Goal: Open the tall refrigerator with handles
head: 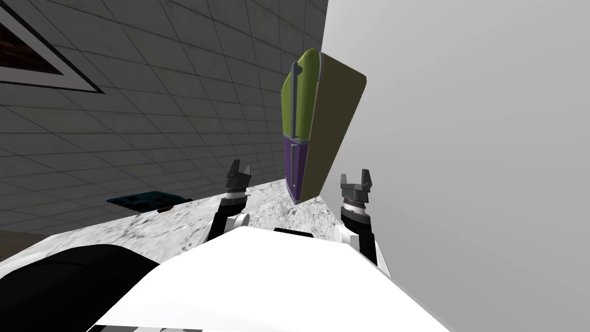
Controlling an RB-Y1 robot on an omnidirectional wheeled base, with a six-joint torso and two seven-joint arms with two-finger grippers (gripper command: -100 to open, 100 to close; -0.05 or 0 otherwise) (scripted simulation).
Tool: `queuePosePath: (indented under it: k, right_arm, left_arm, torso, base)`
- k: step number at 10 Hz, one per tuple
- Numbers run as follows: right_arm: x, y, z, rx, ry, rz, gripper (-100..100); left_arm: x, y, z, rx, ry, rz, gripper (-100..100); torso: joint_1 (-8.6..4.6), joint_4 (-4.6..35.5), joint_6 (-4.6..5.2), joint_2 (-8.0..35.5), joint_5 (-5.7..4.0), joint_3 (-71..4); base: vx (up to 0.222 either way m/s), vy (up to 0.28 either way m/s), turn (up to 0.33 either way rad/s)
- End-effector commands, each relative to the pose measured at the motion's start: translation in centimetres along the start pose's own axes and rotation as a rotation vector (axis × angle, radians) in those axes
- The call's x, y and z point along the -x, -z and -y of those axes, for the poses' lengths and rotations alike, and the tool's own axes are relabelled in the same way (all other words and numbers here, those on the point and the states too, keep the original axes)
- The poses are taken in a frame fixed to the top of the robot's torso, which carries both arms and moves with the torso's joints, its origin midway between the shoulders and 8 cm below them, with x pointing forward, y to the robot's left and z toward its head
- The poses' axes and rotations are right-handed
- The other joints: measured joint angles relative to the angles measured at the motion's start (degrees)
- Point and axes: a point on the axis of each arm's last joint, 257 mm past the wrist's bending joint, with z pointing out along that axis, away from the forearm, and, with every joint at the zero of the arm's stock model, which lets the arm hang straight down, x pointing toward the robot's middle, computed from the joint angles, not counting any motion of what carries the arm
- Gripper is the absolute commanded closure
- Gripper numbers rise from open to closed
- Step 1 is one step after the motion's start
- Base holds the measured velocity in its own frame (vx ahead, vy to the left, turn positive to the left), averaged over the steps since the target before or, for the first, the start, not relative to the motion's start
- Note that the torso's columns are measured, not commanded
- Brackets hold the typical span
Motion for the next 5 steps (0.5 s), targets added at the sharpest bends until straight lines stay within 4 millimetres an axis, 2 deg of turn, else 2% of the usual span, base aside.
queuePosePath:
  k: [1, 5]
  right_arm:
    - [0.0, 0.0, 0.0, 0.0, 0.0, 0.0, 0]
    - [0.0, 0.0, -0.01, 0.0, 0.0, 0.0, 0]
  left_arm:
    - [0.0, 0.0, 0.0, 0.0, 0.0, 0.0, 0]
    - [0.0, 0.0, 0.01, 0.0, 0.0, 0.0, 0]
  torso:
    - [0.0, 2.3, 0.0, 2.3, 0.0, -4.7]
    - [0.0, 18.5, 0.0, 18.5, 0.0, -36.9]
  base:
    - [0.0, 0.0, 0.0]
    - [0.0, 0.0, 0.0]
